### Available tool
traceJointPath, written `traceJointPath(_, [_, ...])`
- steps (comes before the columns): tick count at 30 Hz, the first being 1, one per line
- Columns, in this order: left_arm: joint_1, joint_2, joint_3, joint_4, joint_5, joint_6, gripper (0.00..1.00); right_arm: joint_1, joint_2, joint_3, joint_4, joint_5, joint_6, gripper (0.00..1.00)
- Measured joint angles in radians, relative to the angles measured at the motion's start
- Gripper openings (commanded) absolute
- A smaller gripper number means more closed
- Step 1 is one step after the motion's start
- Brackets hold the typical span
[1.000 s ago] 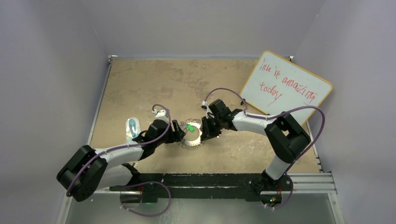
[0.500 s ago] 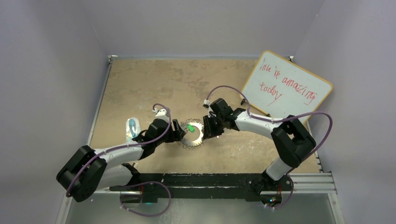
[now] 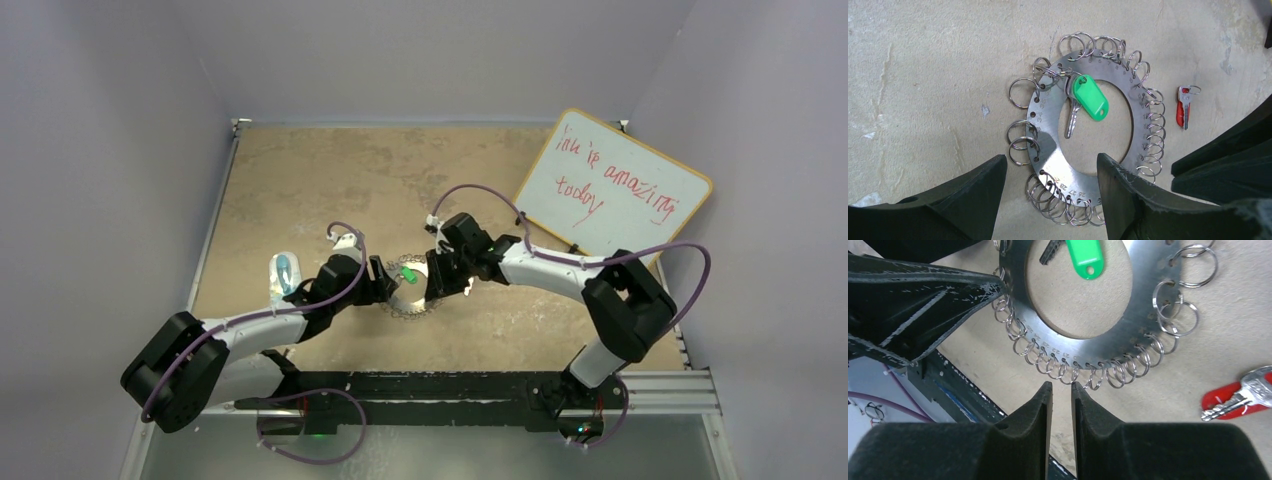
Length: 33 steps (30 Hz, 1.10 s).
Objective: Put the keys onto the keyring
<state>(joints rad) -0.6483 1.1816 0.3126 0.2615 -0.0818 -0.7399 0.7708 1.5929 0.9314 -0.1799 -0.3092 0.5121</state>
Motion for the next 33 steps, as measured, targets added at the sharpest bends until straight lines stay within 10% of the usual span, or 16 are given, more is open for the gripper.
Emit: traceJointPath(33, [0.0,0.0,0.0,0.007,0.0,0.0,0.64,0.014,0.072,-0.055,0.034,0.031,0.023,0.19])
